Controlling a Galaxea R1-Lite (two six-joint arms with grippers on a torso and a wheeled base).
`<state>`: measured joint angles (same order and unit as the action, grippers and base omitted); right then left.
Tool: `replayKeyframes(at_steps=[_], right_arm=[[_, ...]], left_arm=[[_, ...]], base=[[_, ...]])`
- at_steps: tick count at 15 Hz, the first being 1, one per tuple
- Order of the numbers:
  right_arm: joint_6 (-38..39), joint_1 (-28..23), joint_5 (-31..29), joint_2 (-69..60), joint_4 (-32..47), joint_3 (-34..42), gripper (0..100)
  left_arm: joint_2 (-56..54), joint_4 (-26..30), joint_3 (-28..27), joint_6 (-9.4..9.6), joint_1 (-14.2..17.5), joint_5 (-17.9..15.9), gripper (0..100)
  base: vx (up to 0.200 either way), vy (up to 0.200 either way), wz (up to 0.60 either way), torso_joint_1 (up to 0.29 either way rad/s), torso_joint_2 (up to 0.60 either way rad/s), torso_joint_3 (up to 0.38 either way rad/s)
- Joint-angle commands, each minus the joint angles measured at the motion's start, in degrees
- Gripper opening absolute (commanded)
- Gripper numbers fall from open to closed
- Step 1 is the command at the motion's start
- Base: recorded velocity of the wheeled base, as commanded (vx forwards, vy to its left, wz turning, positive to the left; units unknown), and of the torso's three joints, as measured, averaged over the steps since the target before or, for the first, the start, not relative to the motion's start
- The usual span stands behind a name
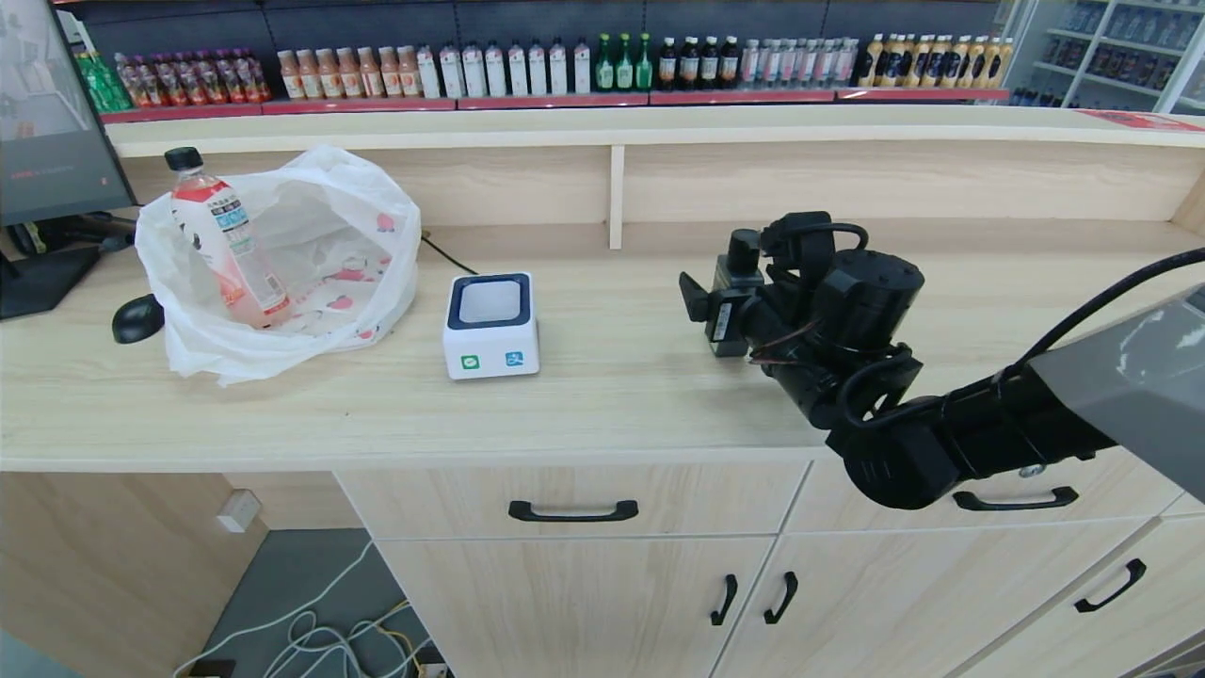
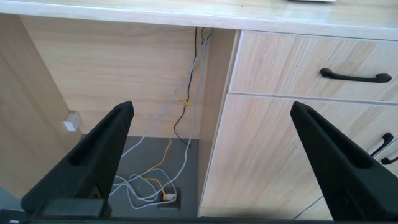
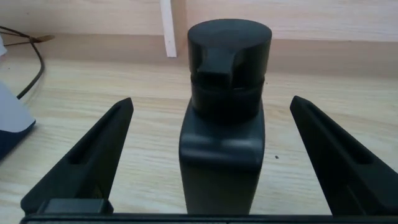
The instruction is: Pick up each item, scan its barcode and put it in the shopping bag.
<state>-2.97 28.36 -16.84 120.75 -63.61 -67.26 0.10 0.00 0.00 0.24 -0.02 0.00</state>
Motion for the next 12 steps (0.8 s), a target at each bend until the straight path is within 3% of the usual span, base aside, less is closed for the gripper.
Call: replayKeyframes(at_steps=[1,12], right_arm=[[0.25,-0.41,-0.04,0.98,-0.02,-0.33,100],[1.92,-0.58,-0.83,3.44,-0.20,-0.68,100]], left_arm=[[-0.01,0.00,0.00,0.02,0.02,0.00,100],[-0.01,0.00,0.00,0.02,-0.06,0.00,100]], base=[[0.000,0.000,0.00,0.000,0.00,0.000],[0.000,0.000,0.00,0.000,0.00,0.000]])
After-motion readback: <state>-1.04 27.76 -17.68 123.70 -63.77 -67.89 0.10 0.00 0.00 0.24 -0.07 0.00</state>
